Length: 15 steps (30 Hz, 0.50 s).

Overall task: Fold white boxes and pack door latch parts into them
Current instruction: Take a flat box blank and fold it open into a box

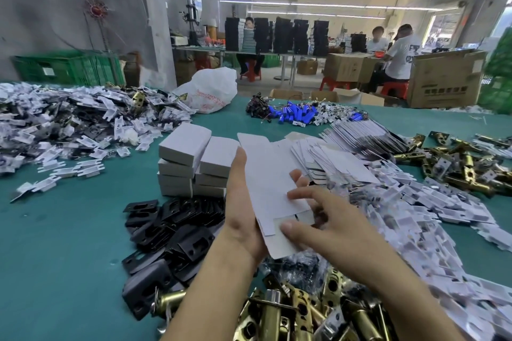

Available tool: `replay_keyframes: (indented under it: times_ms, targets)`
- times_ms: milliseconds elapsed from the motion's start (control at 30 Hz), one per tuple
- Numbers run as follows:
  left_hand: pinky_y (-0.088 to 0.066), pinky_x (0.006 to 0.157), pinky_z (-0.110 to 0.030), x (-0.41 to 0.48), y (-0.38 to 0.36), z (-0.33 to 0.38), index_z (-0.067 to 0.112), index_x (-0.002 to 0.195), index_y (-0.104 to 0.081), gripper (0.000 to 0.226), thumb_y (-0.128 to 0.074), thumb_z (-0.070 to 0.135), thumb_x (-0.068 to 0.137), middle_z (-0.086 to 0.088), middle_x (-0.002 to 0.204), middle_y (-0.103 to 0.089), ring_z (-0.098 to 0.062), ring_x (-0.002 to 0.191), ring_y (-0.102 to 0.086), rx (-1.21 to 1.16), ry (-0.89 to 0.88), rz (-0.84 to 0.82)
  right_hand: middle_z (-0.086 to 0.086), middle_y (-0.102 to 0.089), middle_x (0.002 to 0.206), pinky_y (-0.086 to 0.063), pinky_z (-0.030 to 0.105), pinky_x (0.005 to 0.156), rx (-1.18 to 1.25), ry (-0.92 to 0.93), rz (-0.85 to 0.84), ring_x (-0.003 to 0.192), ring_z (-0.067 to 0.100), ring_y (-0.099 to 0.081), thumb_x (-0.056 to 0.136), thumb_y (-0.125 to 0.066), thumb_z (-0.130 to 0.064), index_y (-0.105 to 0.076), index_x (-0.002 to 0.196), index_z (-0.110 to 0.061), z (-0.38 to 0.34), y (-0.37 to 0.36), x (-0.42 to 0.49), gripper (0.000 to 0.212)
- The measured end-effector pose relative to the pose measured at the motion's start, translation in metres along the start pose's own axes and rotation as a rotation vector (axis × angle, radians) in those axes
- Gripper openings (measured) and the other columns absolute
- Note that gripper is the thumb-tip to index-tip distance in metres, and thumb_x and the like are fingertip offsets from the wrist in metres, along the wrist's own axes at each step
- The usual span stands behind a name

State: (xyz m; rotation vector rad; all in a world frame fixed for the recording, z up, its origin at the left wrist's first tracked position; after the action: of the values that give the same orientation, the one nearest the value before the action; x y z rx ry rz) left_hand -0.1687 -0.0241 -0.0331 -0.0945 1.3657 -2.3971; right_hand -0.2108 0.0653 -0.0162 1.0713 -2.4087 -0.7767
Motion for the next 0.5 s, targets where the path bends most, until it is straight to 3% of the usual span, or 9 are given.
replay_keyframes:
  times_ms: [33, 100, 200, 300, 400, 500]
  targets:
    - [-0.05, 0.089, -0.043, 0.0, 0.001, 0.001, 0.009, 0.139, -0.057, 0.092, -0.041, 0.081, 0.085, -0.015, 0.117, -0.049, -0.032, 0.107, -0.047, 0.014, -0.009, 0.017, -0.039, -0.034, 0.127, -0.043, 0.025, 0.093, -0.135, 0.06, 0.013, 0.111, -0.003, -0.05, 0.067, -0.065, -0.069, -0.053, 0.124, -0.048, -0.004, 0.001, 0.0, 0.062]
    - [-0.053, 0.083, -0.041, 0.001, 0.003, 0.004, 0.012, 0.139, -0.058, 0.095, -0.032, 0.085, 0.085, -0.015, 0.116, -0.053, -0.032, 0.104, -0.053, 0.078, -0.026, 0.04, -0.035, -0.03, 0.125, -0.037, 0.022, 0.096, -0.229, 0.169, 0.03, 0.114, -0.01, -0.043, 0.065, -0.06, -0.076, -0.049, 0.13, -0.049, -0.012, 0.004, -0.002, 0.071]
    - [-0.056, 0.076, -0.038, 0.0, 0.002, 0.0, 0.01, 0.131, -0.064, 0.085, -0.028, 0.077, 0.092, -0.015, 0.108, -0.068, -0.03, 0.093, -0.066, 0.188, -0.009, 0.028, -0.026, -0.035, 0.141, -0.034, 0.014, 0.102, -0.347, 0.317, -0.004, 0.117, -0.012, -0.043, 0.07, -0.063, -0.064, -0.05, 0.135, -0.04, -0.026, 0.001, -0.005, 0.071]
    - [-0.054, 0.082, -0.039, -0.001, -0.005, -0.009, 0.012, 0.111, -0.07, 0.064, -0.036, 0.065, 0.096, -0.009, 0.091, -0.073, -0.024, 0.085, -0.069, 0.26, 0.012, -0.023, -0.015, -0.04, 0.148, -0.041, 0.023, 0.107, -0.411, 0.397, 0.014, 0.114, -0.007, -0.048, 0.071, -0.062, -0.051, -0.048, 0.139, -0.029, -0.038, -0.006, -0.008, 0.073]
    - [-0.061, 0.071, -0.038, -0.001, -0.015, -0.007, 0.013, 0.128, -0.063, 0.082, -0.039, 0.078, 0.085, -0.009, 0.089, -0.075, -0.023, 0.083, -0.074, 0.314, -0.029, -0.097, -0.009, -0.037, 0.154, -0.035, 0.019, 0.108, -0.457, 0.413, 0.042, 0.12, 0.006, -0.053, 0.07, -0.06, -0.05, -0.034, 0.151, -0.024, -0.043, -0.01, -0.011, 0.088]
    - [-0.063, 0.077, -0.042, -0.003, -0.016, -0.003, 0.011, 0.134, -0.062, 0.099, -0.045, 0.087, 0.072, -0.016, 0.111, -0.074, -0.03, 0.101, -0.073, 0.307, -0.044, -0.135, -0.004, -0.037, 0.156, -0.027, 0.029, 0.117, -0.548, 0.461, 0.101, 0.136, 0.012, -0.043, 0.07, -0.057, -0.052, -0.025, 0.155, -0.024, -0.05, -0.009, -0.015, 0.095]
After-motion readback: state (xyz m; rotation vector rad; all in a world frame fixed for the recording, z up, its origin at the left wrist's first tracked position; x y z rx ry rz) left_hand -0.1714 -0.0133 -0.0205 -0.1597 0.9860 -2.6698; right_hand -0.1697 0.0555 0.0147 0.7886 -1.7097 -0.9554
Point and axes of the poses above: each hand's wrist, its own x-axis towards the middle knuckle, its own y-axis out of the back of the hand, z = x × y, the point moved 10 cm from there along x, towards the middle knuckle
